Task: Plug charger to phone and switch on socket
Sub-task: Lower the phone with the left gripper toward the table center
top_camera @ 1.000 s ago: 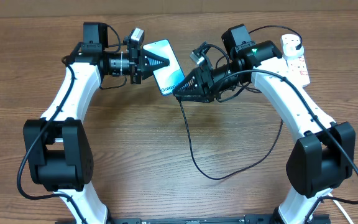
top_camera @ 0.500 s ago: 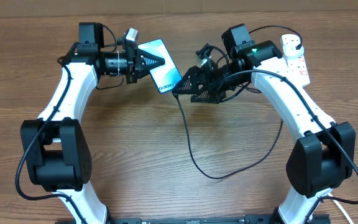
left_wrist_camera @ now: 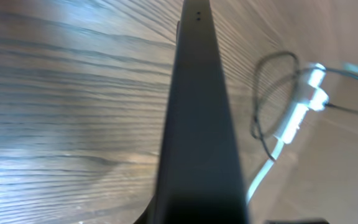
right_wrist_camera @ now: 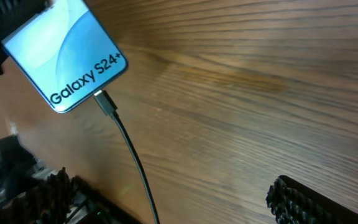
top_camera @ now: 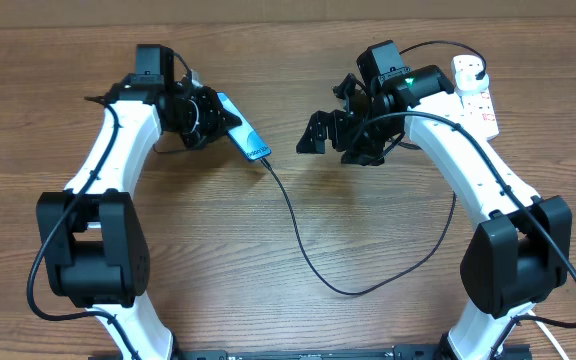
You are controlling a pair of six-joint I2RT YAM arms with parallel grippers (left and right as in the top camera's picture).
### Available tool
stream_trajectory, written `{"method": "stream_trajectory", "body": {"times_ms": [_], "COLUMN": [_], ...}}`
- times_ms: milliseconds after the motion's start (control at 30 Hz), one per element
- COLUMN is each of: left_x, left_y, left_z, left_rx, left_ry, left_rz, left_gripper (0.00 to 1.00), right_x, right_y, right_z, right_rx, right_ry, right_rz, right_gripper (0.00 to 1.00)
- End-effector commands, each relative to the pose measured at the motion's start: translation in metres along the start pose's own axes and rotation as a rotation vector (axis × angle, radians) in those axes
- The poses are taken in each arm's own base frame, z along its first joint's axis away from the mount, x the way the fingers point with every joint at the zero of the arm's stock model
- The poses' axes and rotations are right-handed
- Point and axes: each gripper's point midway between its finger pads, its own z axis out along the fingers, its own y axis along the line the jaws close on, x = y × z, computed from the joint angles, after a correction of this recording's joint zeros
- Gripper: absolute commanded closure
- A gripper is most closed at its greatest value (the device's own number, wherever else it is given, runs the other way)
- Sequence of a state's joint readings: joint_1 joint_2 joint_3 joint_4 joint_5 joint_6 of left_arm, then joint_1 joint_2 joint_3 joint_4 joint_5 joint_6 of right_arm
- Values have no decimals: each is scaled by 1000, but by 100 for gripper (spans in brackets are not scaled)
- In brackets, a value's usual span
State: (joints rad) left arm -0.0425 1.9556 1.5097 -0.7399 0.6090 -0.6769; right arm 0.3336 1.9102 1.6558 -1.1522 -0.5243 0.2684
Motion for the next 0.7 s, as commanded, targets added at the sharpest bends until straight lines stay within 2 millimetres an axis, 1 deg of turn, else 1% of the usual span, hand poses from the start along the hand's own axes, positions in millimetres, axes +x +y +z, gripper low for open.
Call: {"method": "stream_trajectory", "body": {"times_ms": [0, 133, 333, 367, 467, 533, 667], "left_x": [-4, -2, -2, -1, 1, 7, 15], "left_y": [4, 1, -16, -24, -35, -44, -52], "left_z": [9, 17, 28, 30, 34, 37, 40], "left_rx": [-106, -155, -155, -140, -109, -69, -21], "left_ry": [-81, -119, -180, -191, -190, -164, -116], "left_rz": [-22, 22, 27, 42, 61, 71, 76], "left_gripper": [96, 96, 96, 96, 96, 96, 96], "right_x": [-11, -11, -11, -10, -10, -10, -9], "right_y": [-1, -1, -2, -3, -3, -3, 1], "right_z": [-20, -20, -20, -20, -20, -20, -20], "right_rx": [49, 49, 56, 57, 58, 57, 38], "right_ry": [-83, -81, -83, -80, -79, -78, -71], "right_rz": [0, 0, 5, 6, 7, 7, 7], "right_gripper": [0, 0, 0, 0, 0, 0, 0]}}
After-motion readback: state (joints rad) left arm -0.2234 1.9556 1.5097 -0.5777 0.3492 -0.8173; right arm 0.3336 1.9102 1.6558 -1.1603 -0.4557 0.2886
